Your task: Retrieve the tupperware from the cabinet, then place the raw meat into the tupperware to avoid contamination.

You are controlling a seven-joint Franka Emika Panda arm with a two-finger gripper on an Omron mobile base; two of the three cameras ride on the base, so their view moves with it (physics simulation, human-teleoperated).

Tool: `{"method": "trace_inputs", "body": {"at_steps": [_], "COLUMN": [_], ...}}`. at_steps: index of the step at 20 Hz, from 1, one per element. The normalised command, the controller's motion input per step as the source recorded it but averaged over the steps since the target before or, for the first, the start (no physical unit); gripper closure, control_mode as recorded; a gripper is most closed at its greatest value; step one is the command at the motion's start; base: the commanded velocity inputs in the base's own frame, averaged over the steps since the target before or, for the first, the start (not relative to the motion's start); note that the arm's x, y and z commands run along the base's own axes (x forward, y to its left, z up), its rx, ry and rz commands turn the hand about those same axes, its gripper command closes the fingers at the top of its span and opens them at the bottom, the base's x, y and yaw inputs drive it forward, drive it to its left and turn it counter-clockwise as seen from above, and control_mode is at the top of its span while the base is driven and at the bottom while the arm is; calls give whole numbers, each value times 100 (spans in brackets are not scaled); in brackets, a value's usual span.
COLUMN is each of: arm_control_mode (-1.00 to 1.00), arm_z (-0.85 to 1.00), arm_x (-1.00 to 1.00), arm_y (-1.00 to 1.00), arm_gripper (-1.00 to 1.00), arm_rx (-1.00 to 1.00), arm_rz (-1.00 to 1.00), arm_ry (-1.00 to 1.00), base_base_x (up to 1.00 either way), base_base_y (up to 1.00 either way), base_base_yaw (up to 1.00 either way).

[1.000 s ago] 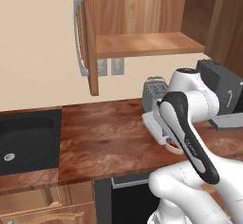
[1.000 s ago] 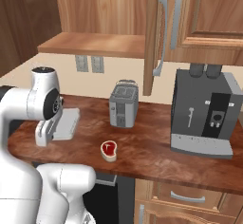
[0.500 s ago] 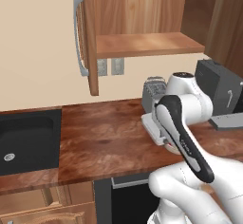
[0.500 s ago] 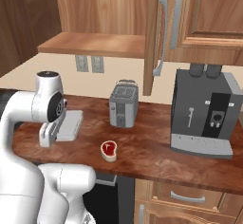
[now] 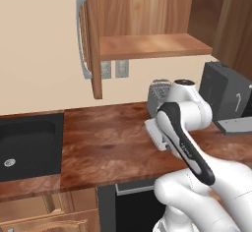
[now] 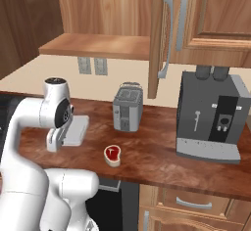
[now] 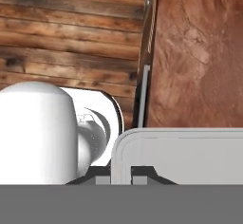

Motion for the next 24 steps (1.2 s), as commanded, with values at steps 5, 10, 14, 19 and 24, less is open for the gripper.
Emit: {"method": "trace_inputs", "body": {"at_steps": [5, 10, 14, 19, 24], "arm_control_mode": [-100, -100, -100, -100, -100], "arm_z": [-25, -27, -27, -28, -28], "arm_x": [28, 24, 26, 29, 30], "arm_y": [0, 0, 0, 0, 0], "arm_gripper": [100, 100, 100, 100, 100], "arm_rx": [0, 0, 0, 0, 0], "arm_rz": [0, 0, 0, 0, 0], "arm_ry": [1, 2, 2, 1, 0], "base_base_x": [0, 0, 0, 0, 0], "base_base_y": [0, 0, 0, 0, 0], "base_base_yaw": [0, 0, 0, 0, 0]}}
